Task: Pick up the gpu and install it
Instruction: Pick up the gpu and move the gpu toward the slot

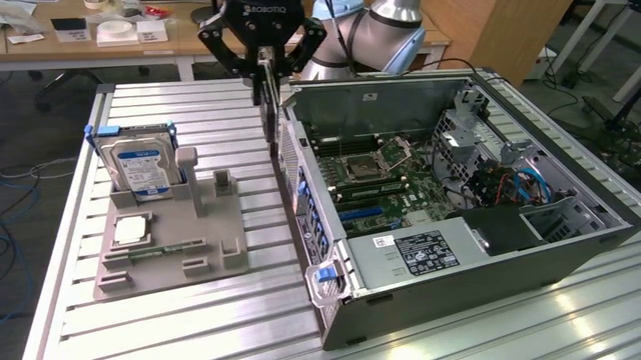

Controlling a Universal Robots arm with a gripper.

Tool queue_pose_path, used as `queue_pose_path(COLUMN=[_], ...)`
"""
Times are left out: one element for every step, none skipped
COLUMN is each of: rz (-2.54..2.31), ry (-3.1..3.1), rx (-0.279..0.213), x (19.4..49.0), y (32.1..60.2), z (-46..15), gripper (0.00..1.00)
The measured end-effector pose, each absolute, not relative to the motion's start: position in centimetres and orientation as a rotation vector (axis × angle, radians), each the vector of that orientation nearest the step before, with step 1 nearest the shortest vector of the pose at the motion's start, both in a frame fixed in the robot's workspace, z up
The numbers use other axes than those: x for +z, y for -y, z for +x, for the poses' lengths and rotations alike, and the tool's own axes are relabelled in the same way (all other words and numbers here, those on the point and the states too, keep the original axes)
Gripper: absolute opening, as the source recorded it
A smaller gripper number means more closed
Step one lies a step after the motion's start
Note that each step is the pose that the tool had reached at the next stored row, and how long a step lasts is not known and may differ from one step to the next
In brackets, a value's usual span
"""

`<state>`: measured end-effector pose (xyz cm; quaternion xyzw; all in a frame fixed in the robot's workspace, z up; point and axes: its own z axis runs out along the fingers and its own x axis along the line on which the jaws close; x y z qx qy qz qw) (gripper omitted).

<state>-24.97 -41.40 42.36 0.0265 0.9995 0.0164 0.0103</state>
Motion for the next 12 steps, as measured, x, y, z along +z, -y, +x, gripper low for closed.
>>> queue_pose_path(rz=[0.082, 0.083, 0.083, 0.082, 0.082, 0.083, 0.083, 0.083, 0.083, 0.082, 0.082, 0.083], ry=[-3.119, -3.119, -3.120, -3.119, -3.119, -3.119, -3.119, -3.119, -3.119, -3.119, -3.120, -3.120], rx=[0.051, 0.051, 0.051, 0.051, 0.051, 0.051, 0.051, 0.051, 0.051, 0.051, 0.051, 0.051], x=[42.3, 42.4, 42.4, 42.4, 42.4, 42.3, 42.4, 42.4, 42.4, 42.4, 42.4, 42.4], y=[41.4, 41.4, 41.4, 41.4, 41.4, 41.4, 41.4, 41.4, 41.4, 41.4, 41.4, 41.4], z=[-23.4, -22.4, -22.1, -21.7, -21.3, -21.0, -20.6, -20.3, -19.9, -19.6, -19.3, -18.9], gripper=[0.28, 0.28, 0.28, 0.28, 0.28, 0.28, 0.28, 0.28, 0.28, 0.28, 0.28, 0.28])
